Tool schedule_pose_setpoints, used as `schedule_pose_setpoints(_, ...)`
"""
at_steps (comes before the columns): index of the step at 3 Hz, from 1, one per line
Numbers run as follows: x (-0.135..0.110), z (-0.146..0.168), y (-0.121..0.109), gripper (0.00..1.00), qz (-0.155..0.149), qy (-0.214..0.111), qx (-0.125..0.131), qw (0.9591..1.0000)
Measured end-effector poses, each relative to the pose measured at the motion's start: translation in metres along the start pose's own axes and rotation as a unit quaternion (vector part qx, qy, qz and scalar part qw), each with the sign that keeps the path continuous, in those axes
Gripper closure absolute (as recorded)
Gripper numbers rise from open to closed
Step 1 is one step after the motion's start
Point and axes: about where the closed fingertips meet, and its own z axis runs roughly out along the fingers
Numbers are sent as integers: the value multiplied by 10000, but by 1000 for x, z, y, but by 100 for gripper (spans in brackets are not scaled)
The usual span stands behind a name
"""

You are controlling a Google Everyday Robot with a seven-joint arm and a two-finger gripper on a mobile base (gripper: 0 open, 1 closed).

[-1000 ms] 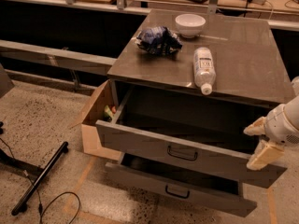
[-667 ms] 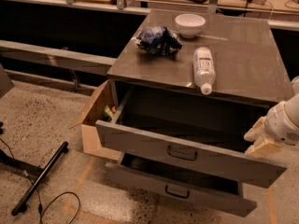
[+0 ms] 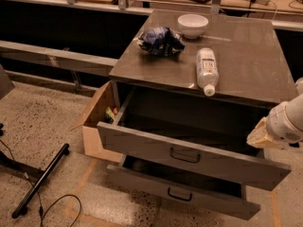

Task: Open top drawer

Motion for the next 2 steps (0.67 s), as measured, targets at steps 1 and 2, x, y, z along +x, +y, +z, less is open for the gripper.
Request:
schedule_pose_setpoints(1,6,16,-12,100,52,-50,151,9999)
schedule_pose_setpoints(2,7,35,-16,100,-34,-180,194,9996)
